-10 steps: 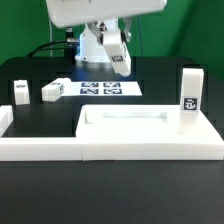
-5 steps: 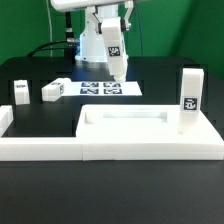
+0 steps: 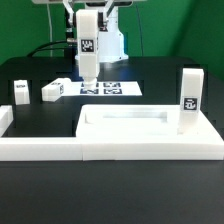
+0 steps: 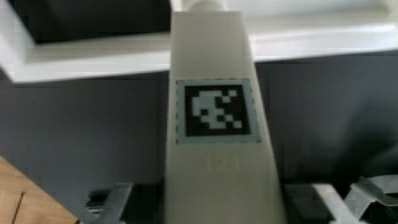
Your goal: Assemble desk
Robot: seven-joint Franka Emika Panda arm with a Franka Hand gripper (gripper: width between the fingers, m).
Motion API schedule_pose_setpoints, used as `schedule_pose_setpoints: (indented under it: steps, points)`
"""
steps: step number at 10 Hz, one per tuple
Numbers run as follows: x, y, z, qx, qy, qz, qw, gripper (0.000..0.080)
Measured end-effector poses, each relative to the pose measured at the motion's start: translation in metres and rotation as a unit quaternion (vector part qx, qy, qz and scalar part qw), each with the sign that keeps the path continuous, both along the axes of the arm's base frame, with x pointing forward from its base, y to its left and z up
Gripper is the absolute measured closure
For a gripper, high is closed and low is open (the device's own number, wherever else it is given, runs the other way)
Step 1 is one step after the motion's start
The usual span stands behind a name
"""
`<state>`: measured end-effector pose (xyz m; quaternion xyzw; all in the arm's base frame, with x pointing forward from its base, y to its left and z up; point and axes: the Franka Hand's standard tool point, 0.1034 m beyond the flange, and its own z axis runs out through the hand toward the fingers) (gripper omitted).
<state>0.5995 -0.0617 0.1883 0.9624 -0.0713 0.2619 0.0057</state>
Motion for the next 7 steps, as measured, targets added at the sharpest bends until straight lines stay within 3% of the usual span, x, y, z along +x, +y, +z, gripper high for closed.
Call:
schedule_pose_setpoints:
  steps: [3, 7]
  points:
    - [0.004, -0.005, -0.004, -0.007, 0.001, 0.006, 1.000, 0.0509]
    - [0.039, -0.005, -0.013, -0.023, -0.034, -0.001, 0.999, 0.0509]
